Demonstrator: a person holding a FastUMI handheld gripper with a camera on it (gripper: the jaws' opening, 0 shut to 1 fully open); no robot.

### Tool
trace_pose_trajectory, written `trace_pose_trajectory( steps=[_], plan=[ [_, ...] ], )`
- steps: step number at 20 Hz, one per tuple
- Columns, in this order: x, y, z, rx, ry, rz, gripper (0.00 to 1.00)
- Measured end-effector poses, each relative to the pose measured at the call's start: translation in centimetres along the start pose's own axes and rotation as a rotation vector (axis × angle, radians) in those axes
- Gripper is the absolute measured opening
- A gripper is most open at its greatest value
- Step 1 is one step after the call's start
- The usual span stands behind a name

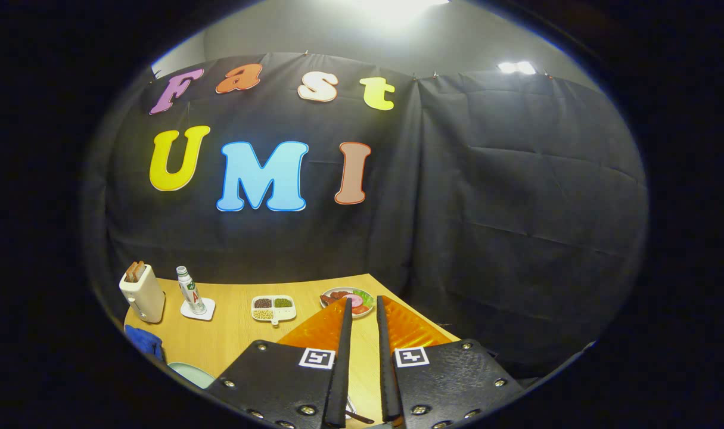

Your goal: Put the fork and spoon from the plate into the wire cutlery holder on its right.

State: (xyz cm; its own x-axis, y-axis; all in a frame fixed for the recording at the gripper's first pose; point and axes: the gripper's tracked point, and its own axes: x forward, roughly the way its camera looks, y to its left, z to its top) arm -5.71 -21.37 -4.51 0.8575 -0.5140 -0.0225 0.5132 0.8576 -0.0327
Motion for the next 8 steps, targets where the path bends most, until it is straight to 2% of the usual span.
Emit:
trace_pose_trajectory(
  steps=[8],
  plan=[
    [0.4, -2.5, 0.8, 0.024, -0.009, -0.043, 0.23]
  ],
)
